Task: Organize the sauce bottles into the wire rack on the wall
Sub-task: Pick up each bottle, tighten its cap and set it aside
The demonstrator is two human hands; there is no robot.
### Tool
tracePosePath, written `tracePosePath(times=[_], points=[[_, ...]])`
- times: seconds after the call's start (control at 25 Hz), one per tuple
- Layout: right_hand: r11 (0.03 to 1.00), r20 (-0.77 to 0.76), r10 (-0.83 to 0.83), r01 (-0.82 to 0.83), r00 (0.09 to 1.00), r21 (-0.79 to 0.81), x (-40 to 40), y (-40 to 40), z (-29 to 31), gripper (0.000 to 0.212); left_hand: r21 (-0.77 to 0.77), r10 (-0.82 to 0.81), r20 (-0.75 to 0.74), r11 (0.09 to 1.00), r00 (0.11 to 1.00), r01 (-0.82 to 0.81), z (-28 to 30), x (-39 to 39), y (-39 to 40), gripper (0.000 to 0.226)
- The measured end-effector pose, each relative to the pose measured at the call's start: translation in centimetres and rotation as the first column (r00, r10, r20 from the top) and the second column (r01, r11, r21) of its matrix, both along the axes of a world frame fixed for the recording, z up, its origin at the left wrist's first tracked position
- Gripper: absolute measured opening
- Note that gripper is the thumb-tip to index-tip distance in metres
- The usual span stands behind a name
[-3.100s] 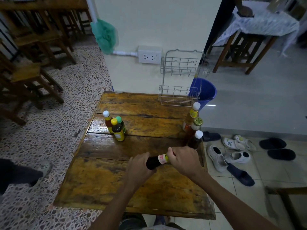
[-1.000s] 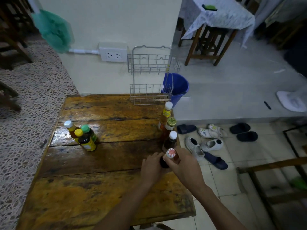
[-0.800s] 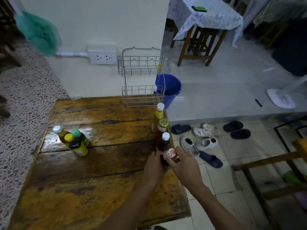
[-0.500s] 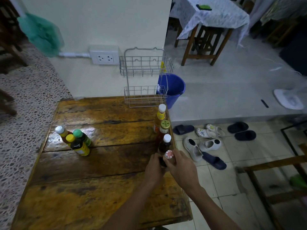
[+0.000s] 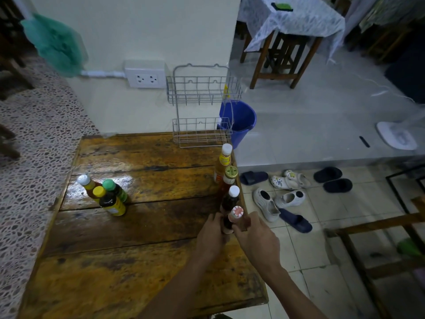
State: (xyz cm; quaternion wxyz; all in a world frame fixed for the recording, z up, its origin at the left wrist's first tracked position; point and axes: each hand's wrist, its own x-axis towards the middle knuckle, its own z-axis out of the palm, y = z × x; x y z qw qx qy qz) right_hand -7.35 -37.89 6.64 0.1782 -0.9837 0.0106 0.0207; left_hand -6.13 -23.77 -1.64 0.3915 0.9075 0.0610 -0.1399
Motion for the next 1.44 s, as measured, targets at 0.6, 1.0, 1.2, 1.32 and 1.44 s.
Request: tracePosePath(times=[0.6, 1.0, 1.2, 1.32, 1.44], points=[[0.817, 0.089, 0.574, -0.576, 0.814, -0.001, 2.6, 27.6, 2.0, 0.027, -0.078, 0.592, 0.071, 0.806, 0.803, -0.587, 1.3, -5.9, 27.2, 0.04], [0.772, 0.013, 0.633, -0.629, 0.774, -0.085, 5.8, 35.9, -0.4, 0.034, -0.167, 0.476, 0.101, 0.874, 0.874, -0.457, -0.8, -3.2, 32.0, 0.046], [0.804, 0.109, 0.579, -0.588, 0.808, 0.086, 4.4, 31.4, 3.8, 0.029, -0.094, 0.34, 0.217, 0.94, 0.915, -0.327, 0.1, -2.6, 30.7, 0.046], [0.768, 0.306, 0.639, -0.609, 0.705, -0.2, 5.6, 28.6, 5.2, 0.031, -0.436, 0.138, 0.057, 0.894, 0.989, -0.1, 2.8, -2.3, 30.0, 0.038], [0.766, 0.376, 0.642, -0.55, 0.668, -0.331, 8.2, 25.8, 4.8, 0.039, -0.421, 0.036, -0.006, 0.907, 0.999, -0.035, 3.5, -2.1, 29.3, 0.039]])
